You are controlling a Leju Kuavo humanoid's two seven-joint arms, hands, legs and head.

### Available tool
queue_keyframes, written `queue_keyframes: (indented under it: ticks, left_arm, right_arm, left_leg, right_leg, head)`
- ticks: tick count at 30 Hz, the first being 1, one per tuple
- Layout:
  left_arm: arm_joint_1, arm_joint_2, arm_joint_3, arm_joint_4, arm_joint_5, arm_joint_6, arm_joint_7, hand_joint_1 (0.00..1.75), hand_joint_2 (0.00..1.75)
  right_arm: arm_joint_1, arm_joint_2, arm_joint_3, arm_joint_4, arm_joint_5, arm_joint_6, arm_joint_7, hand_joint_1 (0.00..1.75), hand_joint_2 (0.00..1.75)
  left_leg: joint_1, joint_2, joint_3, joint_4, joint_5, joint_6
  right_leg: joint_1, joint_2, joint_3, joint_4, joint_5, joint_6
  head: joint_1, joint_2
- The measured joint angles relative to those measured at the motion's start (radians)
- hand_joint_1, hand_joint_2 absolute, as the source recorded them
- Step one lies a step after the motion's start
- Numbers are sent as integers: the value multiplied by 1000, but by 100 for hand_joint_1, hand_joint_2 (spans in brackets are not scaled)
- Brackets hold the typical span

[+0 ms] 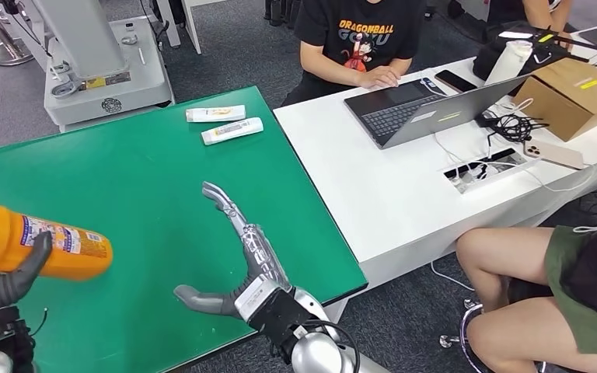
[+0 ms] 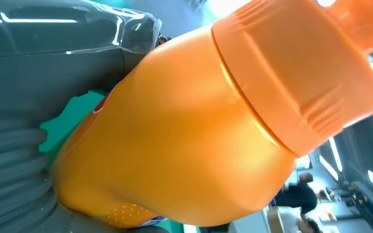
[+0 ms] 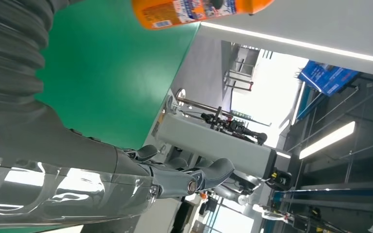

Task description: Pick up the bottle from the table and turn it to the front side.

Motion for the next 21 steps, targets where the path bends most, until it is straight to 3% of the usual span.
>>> queue_keyframes:
  ticks: [8,15,21]
  left_arm:
    - [-72,125,12,22,-109,-5,30,175,175]
    - [-192,288,8,104,-392,36,98,175,175]
    - [-229,406,-11,147,-529,67,124,175,175]
  right_arm:
    - [23,-9,0,-10,-20,-11,-1,0,175]
    - [33,-9,0,-25,-49,43,6,0,175]
    - [34,-6,0,-32,-51,75,7,0,175]
  left_leg:
    - [0,1,0,0,0,0]
    - [0,4,1,0,0,0]
    - [0,6,0,0,0,0]
  right_leg:
    - [0,1,-1,0,0,0]
    - [0,4,-1,1,0,0]
    - [0,6,-2,1,0,-1]
  head:
    - [0,0]
    - [0,0]
    - [0,0]
